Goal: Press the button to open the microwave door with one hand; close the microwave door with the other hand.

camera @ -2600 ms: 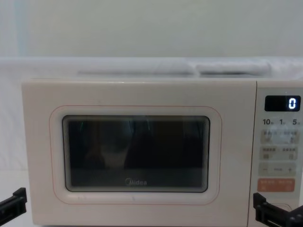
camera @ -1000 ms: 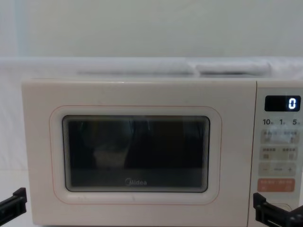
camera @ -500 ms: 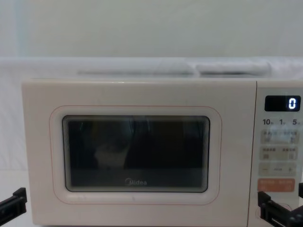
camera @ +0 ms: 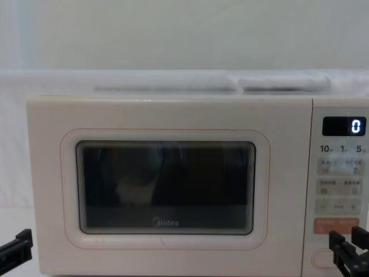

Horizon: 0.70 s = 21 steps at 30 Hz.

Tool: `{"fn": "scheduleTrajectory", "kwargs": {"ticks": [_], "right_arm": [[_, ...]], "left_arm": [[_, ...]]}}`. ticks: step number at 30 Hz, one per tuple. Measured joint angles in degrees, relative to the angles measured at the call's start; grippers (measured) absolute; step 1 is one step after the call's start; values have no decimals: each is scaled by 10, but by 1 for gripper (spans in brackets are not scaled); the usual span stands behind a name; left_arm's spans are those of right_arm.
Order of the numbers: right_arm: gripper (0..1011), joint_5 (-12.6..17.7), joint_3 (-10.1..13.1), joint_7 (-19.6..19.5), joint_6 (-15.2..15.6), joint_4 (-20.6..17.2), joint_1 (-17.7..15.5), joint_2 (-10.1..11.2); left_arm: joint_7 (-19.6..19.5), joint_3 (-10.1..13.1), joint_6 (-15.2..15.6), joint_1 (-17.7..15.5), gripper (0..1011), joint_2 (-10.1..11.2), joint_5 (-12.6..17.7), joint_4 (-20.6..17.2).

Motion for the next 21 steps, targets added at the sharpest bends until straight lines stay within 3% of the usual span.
{"fn": "scheduleTrajectory", "kwargs": {"ticks": [3, 11, 21], "right_arm": [[272, 0, 0, 0, 0, 0, 0, 0], [0, 0, 0, 0, 0, 0, 0, 0], [0, 0, 0, 0, 0, 0, 0, 0]], "left_arm": [[0, 0, 0, 0, 1001, 0, 0, 0], [0, 0, 0, 0, 1001, 0, 0, 0], [0, 0, 0, 0, 1001, 0, 0, 0]]}}
